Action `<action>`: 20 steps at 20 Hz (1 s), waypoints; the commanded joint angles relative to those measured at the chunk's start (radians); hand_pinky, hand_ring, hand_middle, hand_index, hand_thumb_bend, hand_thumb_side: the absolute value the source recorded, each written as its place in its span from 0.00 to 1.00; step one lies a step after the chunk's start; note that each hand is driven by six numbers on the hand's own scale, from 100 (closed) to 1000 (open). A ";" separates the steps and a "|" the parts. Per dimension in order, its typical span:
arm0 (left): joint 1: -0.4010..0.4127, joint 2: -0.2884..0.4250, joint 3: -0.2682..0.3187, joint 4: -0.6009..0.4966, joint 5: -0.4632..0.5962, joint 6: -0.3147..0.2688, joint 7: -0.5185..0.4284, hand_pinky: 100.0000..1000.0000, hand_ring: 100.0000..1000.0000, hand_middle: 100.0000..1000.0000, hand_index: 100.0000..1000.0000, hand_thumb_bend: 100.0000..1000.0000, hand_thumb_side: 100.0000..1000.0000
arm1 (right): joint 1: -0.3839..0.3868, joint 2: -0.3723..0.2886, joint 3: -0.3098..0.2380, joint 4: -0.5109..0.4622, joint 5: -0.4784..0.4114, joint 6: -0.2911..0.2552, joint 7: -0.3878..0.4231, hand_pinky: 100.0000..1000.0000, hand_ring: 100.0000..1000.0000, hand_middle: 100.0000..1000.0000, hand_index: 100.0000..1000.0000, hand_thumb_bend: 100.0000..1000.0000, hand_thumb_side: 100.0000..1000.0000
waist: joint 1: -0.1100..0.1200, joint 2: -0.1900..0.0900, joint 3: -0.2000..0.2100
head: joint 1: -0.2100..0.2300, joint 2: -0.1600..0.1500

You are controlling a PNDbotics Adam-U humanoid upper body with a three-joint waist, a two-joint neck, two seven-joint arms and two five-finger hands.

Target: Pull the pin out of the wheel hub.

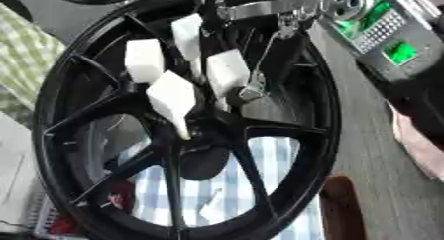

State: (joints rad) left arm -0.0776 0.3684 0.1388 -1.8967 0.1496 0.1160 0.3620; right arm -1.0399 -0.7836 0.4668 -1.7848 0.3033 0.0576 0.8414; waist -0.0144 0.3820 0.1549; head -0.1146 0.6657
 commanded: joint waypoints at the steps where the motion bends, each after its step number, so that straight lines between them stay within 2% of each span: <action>1: -0.003 0.016 0.004 -0.009 0.000 0.000 -0.002 0.71 0.53 0.64 0.67 0.40 0.65 | -0.029 -0.046 -0.032 -0.013 -0.027 0.020 -0.011 0.67 0.49 0.27 0.40 0.36 0.14 | 0.017 -0.032 0.000 | -0.004 -0.003; 2: -0.003 0.016 0.004 -0.009 -0.001 0.000 -0.002 0.71 0.53 0.64 0.67 0.40 0.65 | -0.034 -0.054 -0.038 -0.005 -0.041 0.028 -0.013 0.67 0.49 0.27 0.40 0.36 0.14 | 0.017 -0.035 -0.001 | -0.005 -0.002; 3: -0.002 0.016 0.005 -0.009 -0.001 0.000 -0.002 0.71 0.53 0.64 0.67 0.40 0.65 | -0.041 -0.063 -0.046 0.005 -0.060 0.038 -0.014 0.67 0.48 0.26 0.39 0.29 0.18 | 0.016 -0.038 -0.001 | -0.007 0.000; 4: -0.002 0.016 0.005 -0.009 -0.002 0.000 -0.002 0.71 0.53 0.64 0.67 0.40 0.65 | -0.049 -0.072 -0.055 0.016 -0.082 0.048 -0.015 0.67 0.48 0.26 0.39 0.36 0.14 | 0.016 -0.040 -0.002 | -0.008 0.001; 9: 0.000 0.018 0.006 -0.009 -0.005 0.000 0.000 0.71 0.53 0.64 0.67 0.40 0.65 | -0.080 -0.125 -0.115 0.084 -0.172 0.083 -0.024 0.67 0.48 0.25 0.39 0.36 0.14 | 0.014 -0.054 -0.007 | -0.008 0.002; 13: 0.003 0.020 0.008 -0.008 -0.007 0.001 0.001 0.71 0.53 0.64 0.67 0.40 0.65 | -0.069 -0.185 -0.176 0.116 -0.227 0.092 -0.052 0.67 0.47 0.25 0.39 0.36 0.14 | 0.012 -0.061 -0.015 | -0.007 0.004; 17: 0.007 0.022 0.012 -0.008 -0.009 0.002 0.004 0.71 0.53 0.64 0.67 0.40 0.65 | 0.035 -0.307 -0.293 0.109 -0.303 0.100 -0.149 0.67 0.47 0.25 0.38 0.36 0.14 | 0.012 -0.063 -0.028 | -0.001 0.006; 20: 0.009 0.023 0.016 -0.009 -0.010 0.002 0.008 0.71 0.53 0.63 0.67 0.41 0.65 | 0.186 -0.423 -0.408 0.105 -0.348 0.099 -0.259 0.67 0.47 0.25 0.38 0.36 0.14 | 0.012 -0.062 -0.039 | 0.008 0.006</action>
State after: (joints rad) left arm -0.0691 0.3684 0.1406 -1.8943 0.1412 0.1184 0.3661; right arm -0.8433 -1.1268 0.1156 -1.6727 -0.0192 0.1564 0.6209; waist -0.0144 0.3609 0.1151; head -0.1111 0.6754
